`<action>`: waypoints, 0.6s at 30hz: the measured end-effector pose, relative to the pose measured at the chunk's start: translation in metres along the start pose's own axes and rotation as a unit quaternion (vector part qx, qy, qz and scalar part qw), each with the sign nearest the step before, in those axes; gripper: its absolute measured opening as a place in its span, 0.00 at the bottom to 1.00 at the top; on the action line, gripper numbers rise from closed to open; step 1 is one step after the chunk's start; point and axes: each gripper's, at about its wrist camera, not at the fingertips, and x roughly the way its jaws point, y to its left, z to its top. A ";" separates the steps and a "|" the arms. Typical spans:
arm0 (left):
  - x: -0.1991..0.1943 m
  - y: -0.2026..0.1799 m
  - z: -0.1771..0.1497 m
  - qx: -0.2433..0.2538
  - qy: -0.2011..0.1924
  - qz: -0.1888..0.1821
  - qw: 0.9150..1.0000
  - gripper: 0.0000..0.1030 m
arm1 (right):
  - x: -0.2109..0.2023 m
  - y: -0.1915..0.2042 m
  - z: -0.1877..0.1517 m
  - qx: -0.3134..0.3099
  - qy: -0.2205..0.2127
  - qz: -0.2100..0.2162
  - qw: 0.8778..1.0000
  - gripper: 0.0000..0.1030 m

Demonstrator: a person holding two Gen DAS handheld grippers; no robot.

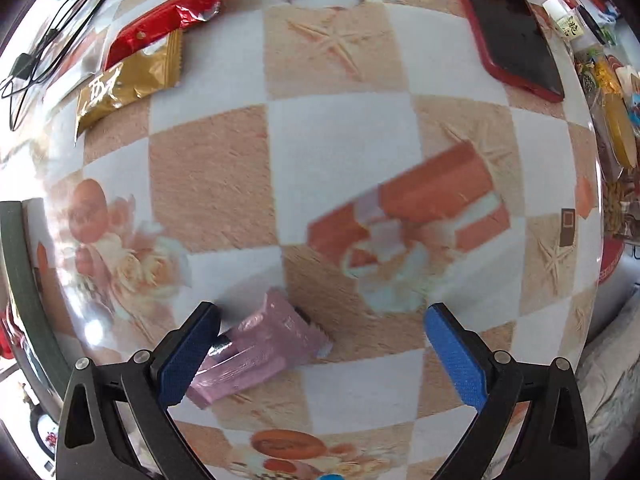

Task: Organize snacks
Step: 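Move the left tool to a clear-wrapped bar while the right tool reaches a pink bar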

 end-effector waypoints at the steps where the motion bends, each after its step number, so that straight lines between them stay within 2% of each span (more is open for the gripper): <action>1: 0.003 -0.006 0.010 0.014 0.000 0.006 1.000 0.77 | 0.000 0.001 -0.003 -0.008 -0.004 -0.002 1.000 0.99; 6: 0.029 -0.033 0.063 0.085 -0.007 0.048 0.995 0.78 | -0.010 0.003 -0.025 -0.012 -0.019 0.000 1.000 1.00; 9: 0.049 -0.045 0.091 0.125 -0.008 0.084 0.989 0.77 | -0.012 0.000 -0.034 -0.014 -0.022 0.000 1.000 1.00; 11: 0.057 -0.049 0.106 0.144 -0.014 0.095 0.985 0.77 | -0.013 0.001 -0.031 -0.014 -0.021 0.000 1.000 1.00; 18: 0.094 -0.052 0.139 0.175 0.007 0.097 0.980 0.78 | -0.005 0.003 -0.017 -0.017 -0.016 0.001 1.000 1.00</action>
